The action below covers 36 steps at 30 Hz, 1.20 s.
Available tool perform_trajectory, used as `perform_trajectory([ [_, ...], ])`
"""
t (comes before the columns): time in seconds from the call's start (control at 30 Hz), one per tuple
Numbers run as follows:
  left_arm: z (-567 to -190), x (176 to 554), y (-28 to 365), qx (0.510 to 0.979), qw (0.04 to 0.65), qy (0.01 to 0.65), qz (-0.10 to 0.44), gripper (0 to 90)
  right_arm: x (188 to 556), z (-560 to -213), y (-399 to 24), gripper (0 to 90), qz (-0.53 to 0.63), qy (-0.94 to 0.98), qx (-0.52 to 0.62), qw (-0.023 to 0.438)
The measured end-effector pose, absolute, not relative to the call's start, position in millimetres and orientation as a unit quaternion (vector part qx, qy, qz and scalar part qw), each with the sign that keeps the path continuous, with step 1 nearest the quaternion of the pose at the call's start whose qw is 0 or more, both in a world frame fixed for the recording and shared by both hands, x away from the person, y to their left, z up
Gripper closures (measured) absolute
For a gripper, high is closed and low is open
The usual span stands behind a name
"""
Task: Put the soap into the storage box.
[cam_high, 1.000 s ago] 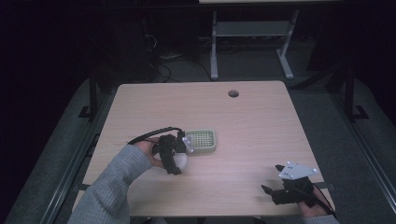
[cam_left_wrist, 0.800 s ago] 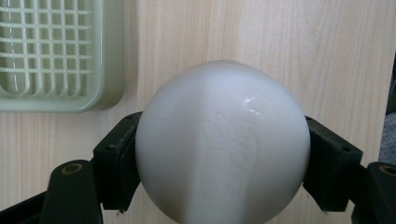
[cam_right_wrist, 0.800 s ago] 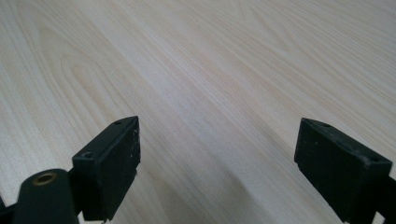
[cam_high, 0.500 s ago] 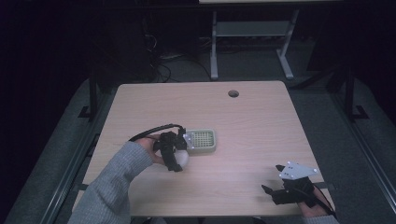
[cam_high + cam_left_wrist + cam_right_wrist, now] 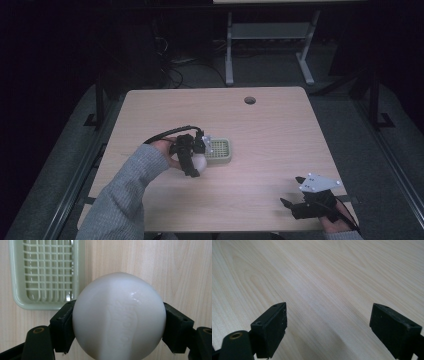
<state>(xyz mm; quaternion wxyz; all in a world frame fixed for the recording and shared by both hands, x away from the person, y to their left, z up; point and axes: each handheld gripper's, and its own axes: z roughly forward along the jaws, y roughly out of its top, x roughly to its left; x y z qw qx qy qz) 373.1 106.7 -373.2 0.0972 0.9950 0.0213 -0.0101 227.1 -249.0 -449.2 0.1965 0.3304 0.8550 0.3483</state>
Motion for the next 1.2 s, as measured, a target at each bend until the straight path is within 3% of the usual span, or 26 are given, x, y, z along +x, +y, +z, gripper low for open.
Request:
perform_trajectory([
  [1.2,-371.0,405.7,84.4,0.995,0.093,0.023,-0.009,24.4,227.9,-449.7,-250.4,13.9,0.352,0.851,0.338,0.193],
])
